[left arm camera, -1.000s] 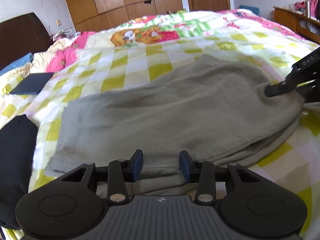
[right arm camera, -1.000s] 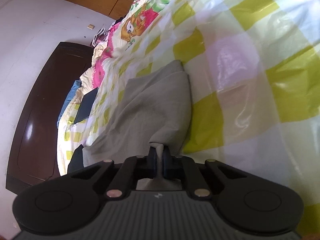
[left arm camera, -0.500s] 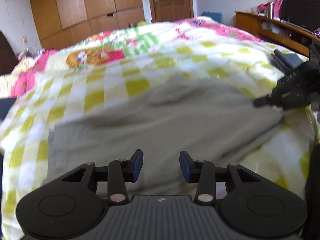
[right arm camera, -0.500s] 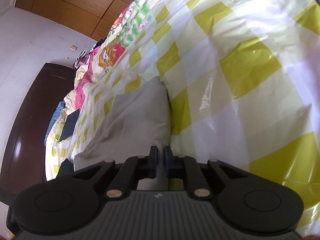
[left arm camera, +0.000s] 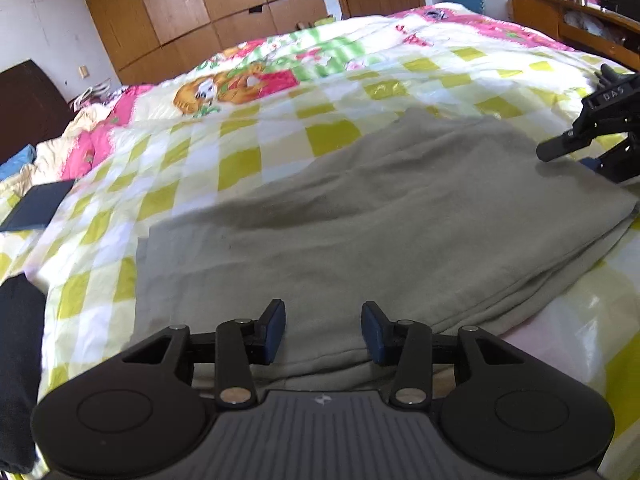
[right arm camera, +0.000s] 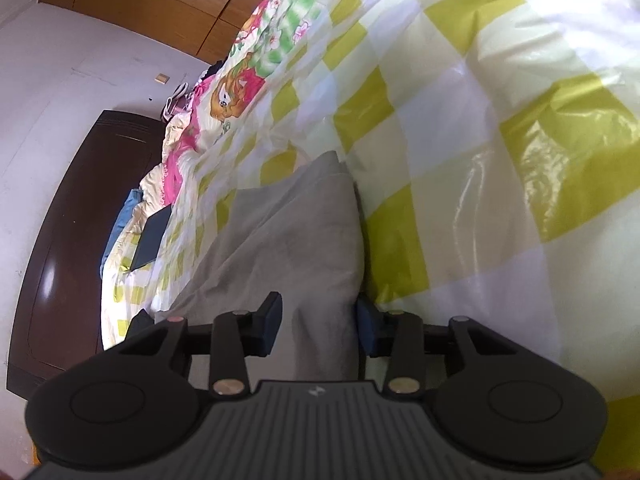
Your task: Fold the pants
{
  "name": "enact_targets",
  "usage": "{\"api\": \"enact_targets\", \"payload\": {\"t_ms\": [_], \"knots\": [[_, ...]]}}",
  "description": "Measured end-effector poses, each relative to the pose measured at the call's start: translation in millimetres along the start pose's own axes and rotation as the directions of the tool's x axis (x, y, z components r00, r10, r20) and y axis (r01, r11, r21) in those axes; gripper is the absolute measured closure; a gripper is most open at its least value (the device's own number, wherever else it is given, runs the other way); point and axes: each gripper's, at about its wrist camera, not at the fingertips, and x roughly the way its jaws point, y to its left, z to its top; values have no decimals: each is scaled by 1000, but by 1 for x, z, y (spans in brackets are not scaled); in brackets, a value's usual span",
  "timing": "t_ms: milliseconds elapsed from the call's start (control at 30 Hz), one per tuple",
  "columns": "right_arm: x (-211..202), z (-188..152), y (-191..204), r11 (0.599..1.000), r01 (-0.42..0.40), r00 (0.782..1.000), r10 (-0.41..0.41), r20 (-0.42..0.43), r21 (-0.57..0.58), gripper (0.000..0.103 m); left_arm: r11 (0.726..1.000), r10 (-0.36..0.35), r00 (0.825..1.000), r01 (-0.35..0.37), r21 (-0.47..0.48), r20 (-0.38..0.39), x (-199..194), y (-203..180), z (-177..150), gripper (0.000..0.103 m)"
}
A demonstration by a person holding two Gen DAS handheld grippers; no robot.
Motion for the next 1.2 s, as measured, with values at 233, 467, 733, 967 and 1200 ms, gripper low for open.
{"api": "enact_targets", "payload": {"t_ms": [233, 467, 733, 967, 1200], "knots": [[10, 0, 2, 1000, -1, 1000, 1, -6, -19, 61, 997, -73, 997, 73, 6, 18, 16, -20, 17, 47], [19, 5, 5, 998, 13, 1000, -11, -22, 67, 86, 991, -94, 995, 89, 104, 40, 12, -49, 10, 47], [-7, 2, 73, 999, -36, 998, 36, 45, 14, 97, 998, -60, 995, 57, 30, 81, 26, -22, -5, 47], [28, 2, 215, 978, 8, 1000, -5, 16, -209, 97, 996, -88, 987, 84, 38, 137, 1, -12, -26, 46], [147, -53, 302, 908, 40, 978, -122, -171, -418, 97, 979, -65, 993, 84, -185, 103, -19, 61, -58, 45]]}}
